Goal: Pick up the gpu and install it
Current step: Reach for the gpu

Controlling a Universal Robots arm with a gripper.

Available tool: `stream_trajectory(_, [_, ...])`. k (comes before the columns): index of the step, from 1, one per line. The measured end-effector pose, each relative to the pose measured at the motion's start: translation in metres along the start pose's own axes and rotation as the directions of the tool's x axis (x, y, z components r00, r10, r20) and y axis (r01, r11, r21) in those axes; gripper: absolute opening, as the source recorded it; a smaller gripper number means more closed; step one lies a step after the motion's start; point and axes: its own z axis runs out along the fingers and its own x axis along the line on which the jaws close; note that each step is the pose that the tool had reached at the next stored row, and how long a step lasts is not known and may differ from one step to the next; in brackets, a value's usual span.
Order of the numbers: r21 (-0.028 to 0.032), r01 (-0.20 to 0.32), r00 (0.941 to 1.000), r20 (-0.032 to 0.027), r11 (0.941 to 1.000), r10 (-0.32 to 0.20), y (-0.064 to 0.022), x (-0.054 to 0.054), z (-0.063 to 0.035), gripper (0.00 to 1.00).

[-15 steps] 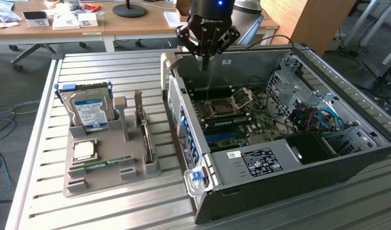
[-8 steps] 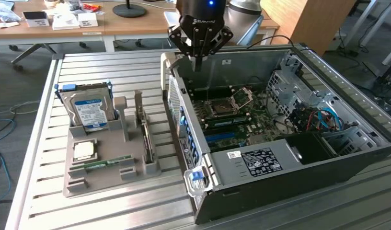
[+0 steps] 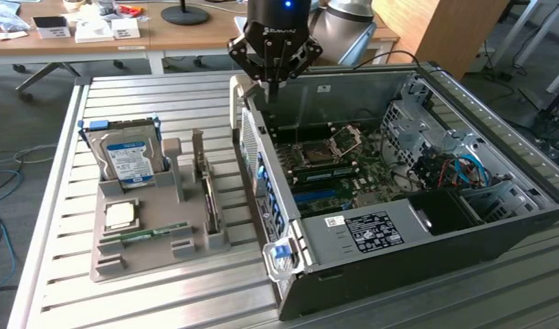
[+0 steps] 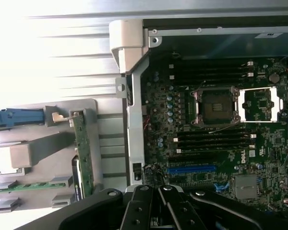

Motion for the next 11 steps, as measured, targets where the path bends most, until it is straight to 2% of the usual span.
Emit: stream_trajectory(11, [0.0001, -0.003, 1.0000, 0.0001, 1.0000, 0.003, -0.0015, 0.028, -0.0002, 0.11])
